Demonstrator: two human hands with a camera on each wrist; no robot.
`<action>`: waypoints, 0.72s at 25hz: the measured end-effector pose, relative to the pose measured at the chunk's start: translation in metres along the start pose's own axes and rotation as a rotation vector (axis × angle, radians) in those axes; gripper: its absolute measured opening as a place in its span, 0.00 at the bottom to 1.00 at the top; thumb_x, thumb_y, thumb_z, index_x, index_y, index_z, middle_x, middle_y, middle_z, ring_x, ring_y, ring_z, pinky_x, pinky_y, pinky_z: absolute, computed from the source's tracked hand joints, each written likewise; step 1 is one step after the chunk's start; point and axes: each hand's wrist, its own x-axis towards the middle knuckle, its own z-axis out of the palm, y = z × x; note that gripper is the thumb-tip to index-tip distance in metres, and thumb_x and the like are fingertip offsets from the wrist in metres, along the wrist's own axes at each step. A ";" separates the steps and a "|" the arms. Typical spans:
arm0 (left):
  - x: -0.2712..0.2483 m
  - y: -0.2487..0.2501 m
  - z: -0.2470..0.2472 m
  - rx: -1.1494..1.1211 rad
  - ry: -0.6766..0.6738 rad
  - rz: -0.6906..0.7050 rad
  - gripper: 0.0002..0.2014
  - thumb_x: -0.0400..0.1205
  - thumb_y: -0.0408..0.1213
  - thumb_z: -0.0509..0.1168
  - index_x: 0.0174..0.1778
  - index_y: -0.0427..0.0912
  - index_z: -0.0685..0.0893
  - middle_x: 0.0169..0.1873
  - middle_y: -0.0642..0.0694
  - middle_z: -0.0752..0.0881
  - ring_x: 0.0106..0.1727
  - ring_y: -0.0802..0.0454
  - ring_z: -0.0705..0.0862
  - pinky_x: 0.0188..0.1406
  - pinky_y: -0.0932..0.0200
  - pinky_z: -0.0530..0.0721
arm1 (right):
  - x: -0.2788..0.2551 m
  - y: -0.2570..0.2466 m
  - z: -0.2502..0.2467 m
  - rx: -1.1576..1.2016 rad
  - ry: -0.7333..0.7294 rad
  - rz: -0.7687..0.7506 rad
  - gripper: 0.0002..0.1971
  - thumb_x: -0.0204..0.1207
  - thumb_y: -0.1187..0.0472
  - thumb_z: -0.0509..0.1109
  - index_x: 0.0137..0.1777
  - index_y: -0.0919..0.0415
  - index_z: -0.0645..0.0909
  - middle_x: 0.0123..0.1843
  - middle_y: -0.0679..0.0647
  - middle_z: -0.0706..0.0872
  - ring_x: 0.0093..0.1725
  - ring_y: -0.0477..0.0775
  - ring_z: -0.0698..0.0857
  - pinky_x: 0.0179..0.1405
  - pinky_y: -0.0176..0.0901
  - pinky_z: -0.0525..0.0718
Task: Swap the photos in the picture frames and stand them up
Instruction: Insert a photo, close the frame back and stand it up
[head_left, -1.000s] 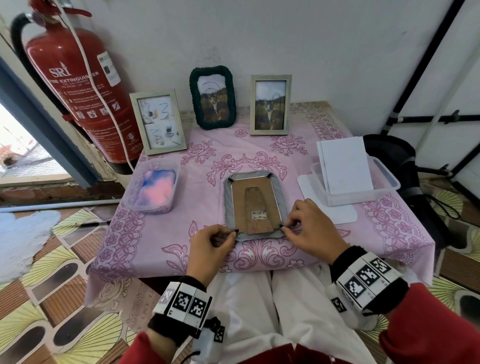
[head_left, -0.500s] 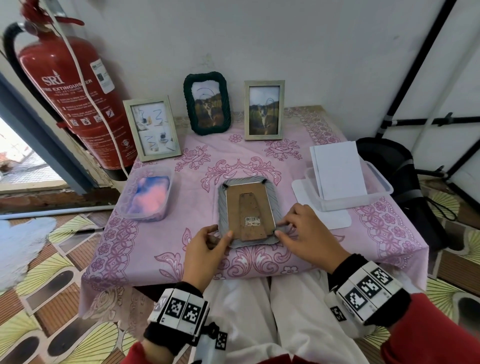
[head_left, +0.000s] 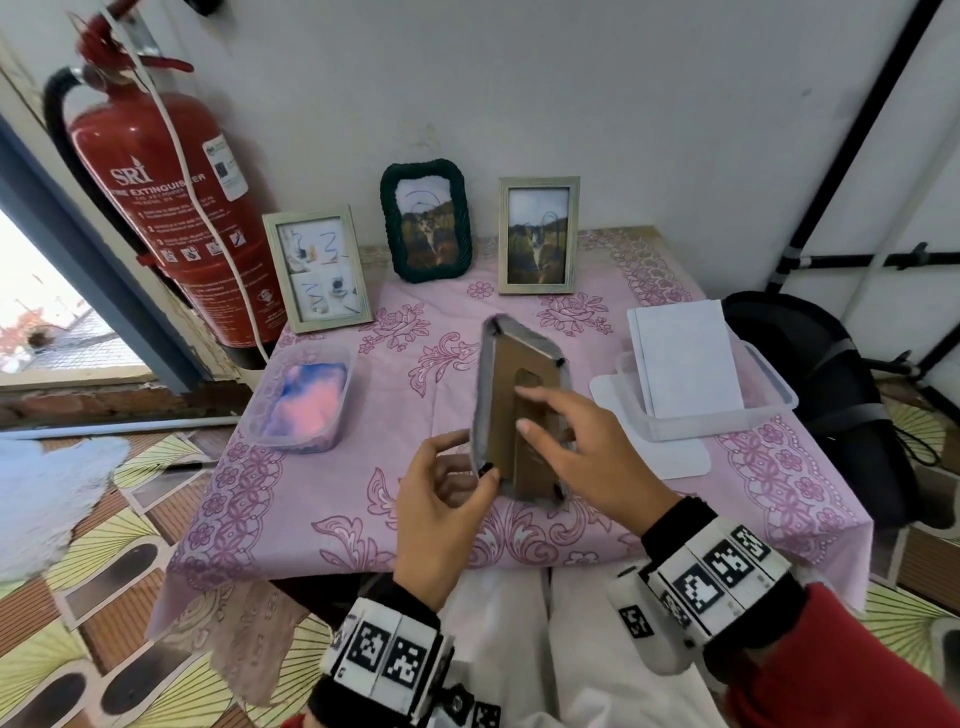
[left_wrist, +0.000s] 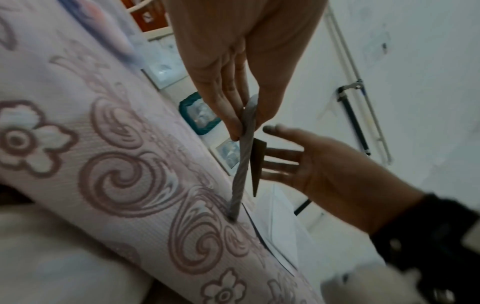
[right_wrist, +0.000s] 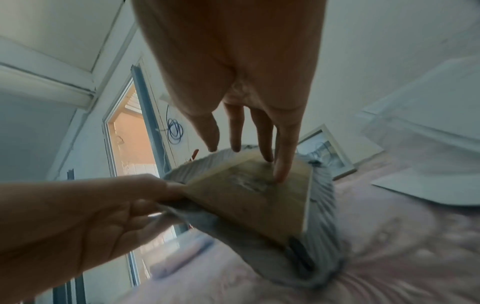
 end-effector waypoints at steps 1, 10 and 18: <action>-0.003 0.005 0.003 0.023 -0.015 0.071 0.18 0.72 0.23 0.72 0.56 0.40 0.80 0.39 0.35 0.87 0.34 0.48 0.83 0.34 0.62 0.84 | 0.003 -0.007 -0.001 0.079 0.029 0.004 0.18 0.80 0.55 0.66 0.70 0.52 0.75 0.65 0.46 0.81 0.66 0.42 0.78 0.64 0.35 0.78; 0.000 0.018 0.018 0.218 -0.165 0.315 0.22 0.67 0.34 0.79 0.56 0.47 0.84 0.46 0.52 0.88 0.47 0.59 0.86 0.49 0.69 0.82 | 0.014 -0.019 -0.009 0.435 0.217 0.070 0.15 0.75 0.63 0.71 0.56 0.55 0.70 0.50 0.47 0.88 0.51 0.40 0.88 0.50 0.33 0.86; 0.030 0.006 0.003 0.262 0.006 0.300 0.16 0.77 0.39 0.70 0.60 0.52 0.81 0.59 0.53 0.80 0.62 0.62 0.79 0.55 0.64 0.81 | 0.020 -0.006 -0.009 0.485 0.255 0.147 0.16 0.80 0.65 0.64 0.65 0.52 0.70 0.50 0.55 0.89 0.50 0.56 0.88 0.52 0.55 0.88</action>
